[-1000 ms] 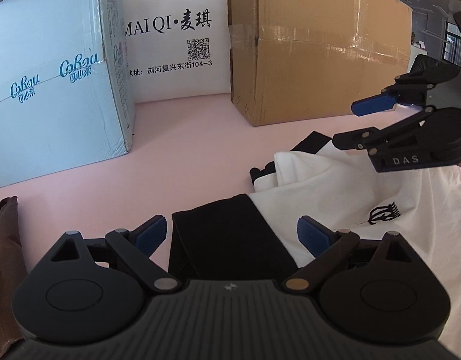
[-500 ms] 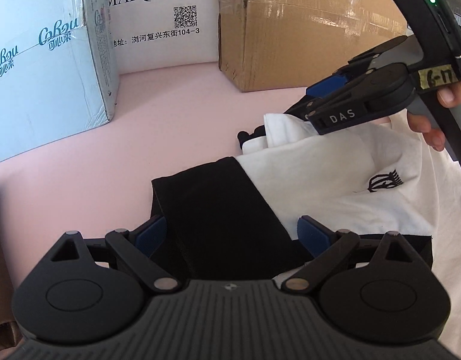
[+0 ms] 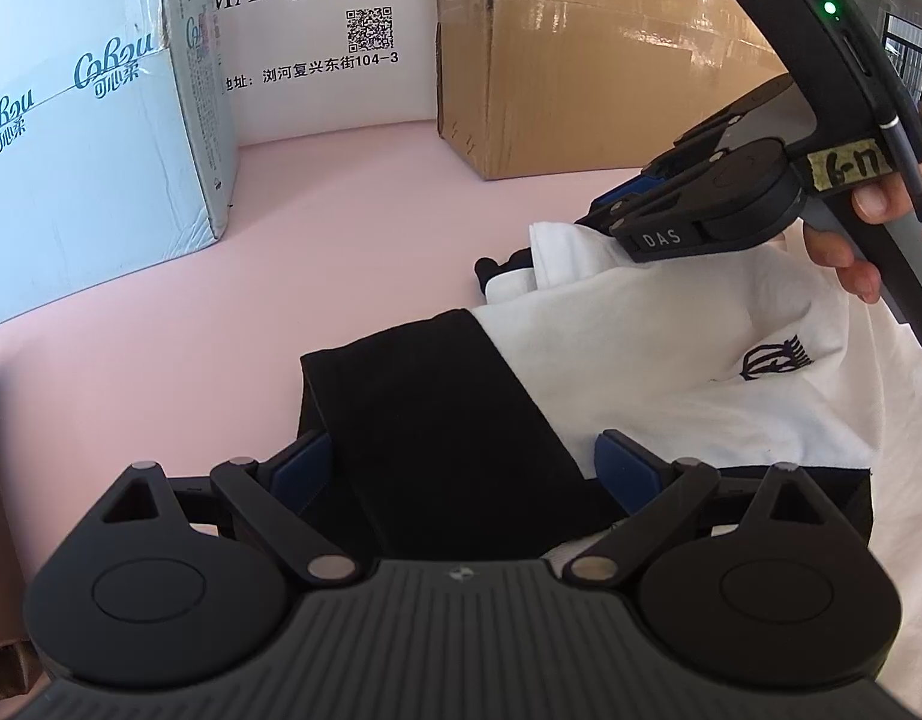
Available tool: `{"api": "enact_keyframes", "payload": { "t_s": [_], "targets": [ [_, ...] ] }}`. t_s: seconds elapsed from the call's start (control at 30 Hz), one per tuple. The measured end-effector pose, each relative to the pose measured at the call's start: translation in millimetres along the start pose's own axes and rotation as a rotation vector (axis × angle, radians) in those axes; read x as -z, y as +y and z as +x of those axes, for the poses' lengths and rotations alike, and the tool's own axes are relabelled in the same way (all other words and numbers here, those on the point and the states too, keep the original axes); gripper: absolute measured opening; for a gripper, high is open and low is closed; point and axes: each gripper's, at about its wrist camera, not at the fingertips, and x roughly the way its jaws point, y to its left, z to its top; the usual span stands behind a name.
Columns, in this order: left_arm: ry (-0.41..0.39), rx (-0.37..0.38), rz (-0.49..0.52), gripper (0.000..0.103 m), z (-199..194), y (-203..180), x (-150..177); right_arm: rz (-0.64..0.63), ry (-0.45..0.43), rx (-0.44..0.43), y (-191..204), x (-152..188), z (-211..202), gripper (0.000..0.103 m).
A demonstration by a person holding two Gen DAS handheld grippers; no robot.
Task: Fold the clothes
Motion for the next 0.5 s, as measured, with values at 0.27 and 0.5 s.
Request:
{"api": "enact_keyframes", "payload": {
  "t_s": [0.27,0.5],
  "targets": [
    [0.001,0.0,-0.003,0.094,0,1,1,0.005,-0.013,0.061,-7,-7,-5,0.01],
    [0.0,-0.005,-0.003,0.094,0,0,2,0.025,-0.037,0.146,-28,-25,-8,0.009]
  ]
}}
